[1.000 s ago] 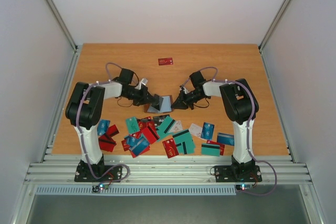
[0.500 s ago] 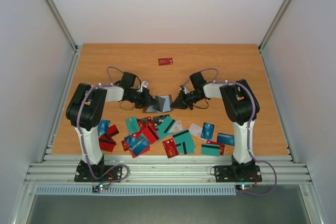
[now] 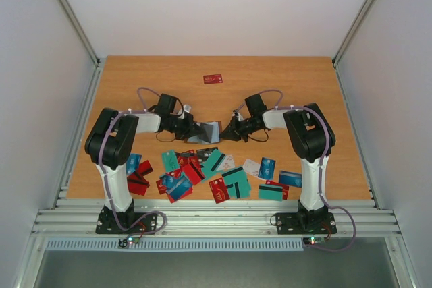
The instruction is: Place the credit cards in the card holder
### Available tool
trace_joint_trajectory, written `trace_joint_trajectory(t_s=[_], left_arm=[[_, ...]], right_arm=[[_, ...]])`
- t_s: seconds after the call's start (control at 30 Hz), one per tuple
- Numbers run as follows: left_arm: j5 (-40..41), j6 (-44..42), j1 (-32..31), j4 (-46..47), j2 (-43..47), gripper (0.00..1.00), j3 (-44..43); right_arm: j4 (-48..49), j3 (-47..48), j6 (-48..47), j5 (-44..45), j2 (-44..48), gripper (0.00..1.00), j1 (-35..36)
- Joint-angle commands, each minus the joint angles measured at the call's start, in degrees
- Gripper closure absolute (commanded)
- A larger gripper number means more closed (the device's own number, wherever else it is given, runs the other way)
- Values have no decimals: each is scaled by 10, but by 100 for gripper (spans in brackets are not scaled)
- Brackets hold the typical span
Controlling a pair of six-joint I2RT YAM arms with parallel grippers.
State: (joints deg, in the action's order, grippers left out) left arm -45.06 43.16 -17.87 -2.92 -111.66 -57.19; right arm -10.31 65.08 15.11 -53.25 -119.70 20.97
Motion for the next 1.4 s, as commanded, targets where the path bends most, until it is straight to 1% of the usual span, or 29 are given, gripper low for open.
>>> trace_joint_trajectory(t_s=[0.0, 0.17, 0.4, 0.5, 0.7, 1.07, 1.37], left_arm=[[68, -39, -9, -45, 13, 100, -8], [80, -99, -5, -85, 20, 100, -35], [90, -150, -3, -120, 14, 99, -61], [87, -159, -2, -117, 11, 99, -63], [69, -143, -2, -66, 8, 99, -41], [52, -116, -6, 60, 5, 99, 30], [71, -66, -11, 100, 15, 99, 68]], right_arm=[[-53, -29, 49, 43, -21, 99, 0], [-56, -31, 45, 37, -23, 99, 0], [-65, -25, 38, 34, -28, 99, 0], [-70, -23, 35, 33, -29, 99, 0], [-64, -19, 48, 26, -37, 99, 0], [-55, -24, 69, 25, -42, 99, 0], [-44, -26, 94, 40, -38, 99, 1]])
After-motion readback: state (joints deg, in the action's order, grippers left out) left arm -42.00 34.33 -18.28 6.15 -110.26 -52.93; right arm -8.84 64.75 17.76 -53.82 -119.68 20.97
